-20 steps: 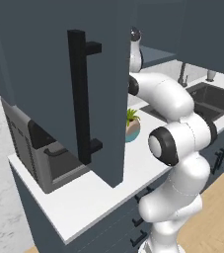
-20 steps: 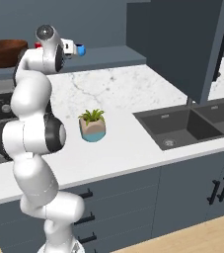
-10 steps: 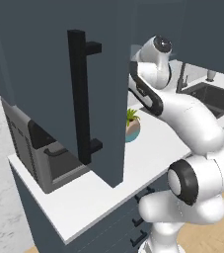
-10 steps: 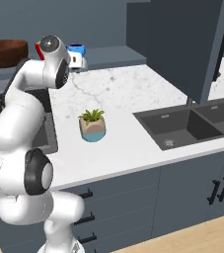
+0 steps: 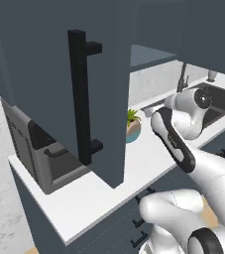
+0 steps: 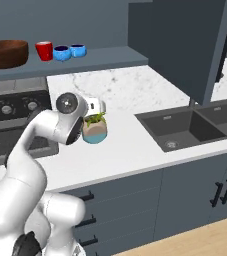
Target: Gather all objects into one cabinet and sort the glasses and bowls to opposite sides.
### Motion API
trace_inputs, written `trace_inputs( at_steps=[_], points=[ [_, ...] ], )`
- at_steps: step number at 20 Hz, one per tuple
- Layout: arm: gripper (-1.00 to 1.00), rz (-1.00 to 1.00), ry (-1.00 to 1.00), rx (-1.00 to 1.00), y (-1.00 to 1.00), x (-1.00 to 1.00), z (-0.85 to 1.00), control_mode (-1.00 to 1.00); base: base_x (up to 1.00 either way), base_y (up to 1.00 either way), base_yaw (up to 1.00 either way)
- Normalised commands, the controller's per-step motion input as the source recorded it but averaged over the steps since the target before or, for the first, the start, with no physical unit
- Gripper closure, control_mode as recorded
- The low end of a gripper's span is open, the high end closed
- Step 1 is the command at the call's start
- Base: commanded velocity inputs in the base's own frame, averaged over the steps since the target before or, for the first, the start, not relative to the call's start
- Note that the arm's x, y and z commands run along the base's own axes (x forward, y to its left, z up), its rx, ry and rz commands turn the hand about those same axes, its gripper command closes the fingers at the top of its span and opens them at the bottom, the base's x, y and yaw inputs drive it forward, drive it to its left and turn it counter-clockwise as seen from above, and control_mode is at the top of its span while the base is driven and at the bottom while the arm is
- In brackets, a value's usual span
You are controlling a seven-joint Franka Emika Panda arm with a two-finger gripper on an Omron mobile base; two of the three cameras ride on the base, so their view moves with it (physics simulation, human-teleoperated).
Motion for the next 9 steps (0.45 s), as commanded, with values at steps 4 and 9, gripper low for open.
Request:
trace_inputs(
  at_steps=[4, 9],
  points=[
    [-1.00, 0.00, 0.02, -0.16, -0.07, -0.74, -0.72, -1.00, 0.00, 0.00, 0.00],
    [-1.00, 0.01, 0.02, -0.03, 0.04, -0.05, -0.02, -1.00, 0.00, 0.00, 0.00]
  ],
)
